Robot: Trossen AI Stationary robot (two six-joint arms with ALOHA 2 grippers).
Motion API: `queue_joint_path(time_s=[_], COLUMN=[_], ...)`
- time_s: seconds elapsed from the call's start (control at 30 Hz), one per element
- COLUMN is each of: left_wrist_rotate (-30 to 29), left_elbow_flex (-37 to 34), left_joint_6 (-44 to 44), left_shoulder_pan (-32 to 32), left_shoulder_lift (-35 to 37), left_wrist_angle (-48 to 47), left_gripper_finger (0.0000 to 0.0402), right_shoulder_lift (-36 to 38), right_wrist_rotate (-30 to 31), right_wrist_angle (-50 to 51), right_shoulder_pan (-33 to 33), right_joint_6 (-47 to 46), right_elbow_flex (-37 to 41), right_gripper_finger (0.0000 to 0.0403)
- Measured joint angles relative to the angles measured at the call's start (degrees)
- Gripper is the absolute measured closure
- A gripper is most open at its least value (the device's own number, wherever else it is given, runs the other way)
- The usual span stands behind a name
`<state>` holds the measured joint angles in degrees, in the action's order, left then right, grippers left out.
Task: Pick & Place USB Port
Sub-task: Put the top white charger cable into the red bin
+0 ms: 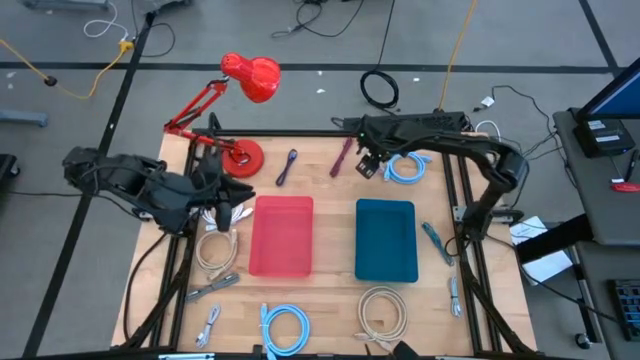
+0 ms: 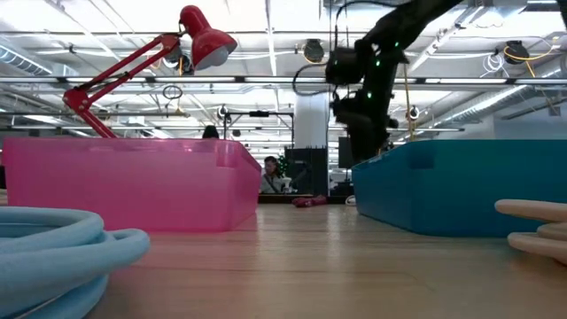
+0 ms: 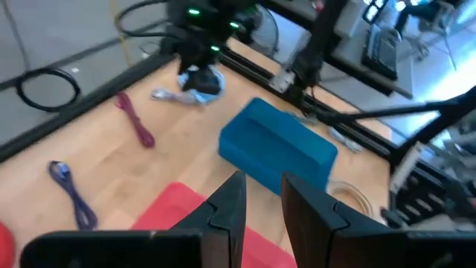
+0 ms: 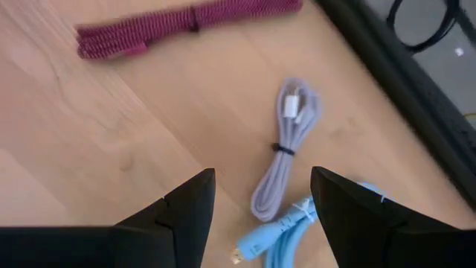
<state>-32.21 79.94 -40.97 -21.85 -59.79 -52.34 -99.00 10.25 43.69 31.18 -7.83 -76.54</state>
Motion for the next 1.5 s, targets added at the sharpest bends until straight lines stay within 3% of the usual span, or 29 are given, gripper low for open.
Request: queue_joint_path(time_s=[0.37,0.63,0.93,1.23,1.37,1.5], left_wrist_rotate=[1.18,0.41,-1.84,-1.97,-3.42,-3.91], left_elbow_flex=[0.00,0.00,0.00,0.00,0.00,0.00], left_joint_6=[-1.71,-4.27,-5.92,-6.70,-5.66,-5.04], left_shoulder_pan=[-2.67,-5.47,-7.21,-8.68,-9.15,-9.15], left_shoulder_lift=[-3.17,-3.61,-3.59,-3.59,-3.59,-3.59], left_wrist_angle=[-0.04,0.14,0.16,1.73,3.60,3.57], left_gripper_finger=[0.0314,0.0314,0.0314,0.0314,0.0314,0.0314], right_shoulder_lift=[-7.44,-9.73,-9.64,-9.16,-9.29,-8.90], right_wrist_rotate=[-1.26,7.74,4.40,-2.64,-4.11,-5.43], right_wrist_angle=[-2.19,-0.57,-5.51,-12.31,-12.43,-11.53], right_shoulder_pan=[-0.52,-0.09,1.85,3.88,4.00,3.14], right_joint_6=[0.04,-1.48,-4.42,-10.56,-12.42,-12.18], right_elbow_flex=[0.01,0.05,0.97,10.26,13.38,13.75], right_gripper_finger=[0.0188,0.0188,0.0188,0.0190,0.0226,0.0313])
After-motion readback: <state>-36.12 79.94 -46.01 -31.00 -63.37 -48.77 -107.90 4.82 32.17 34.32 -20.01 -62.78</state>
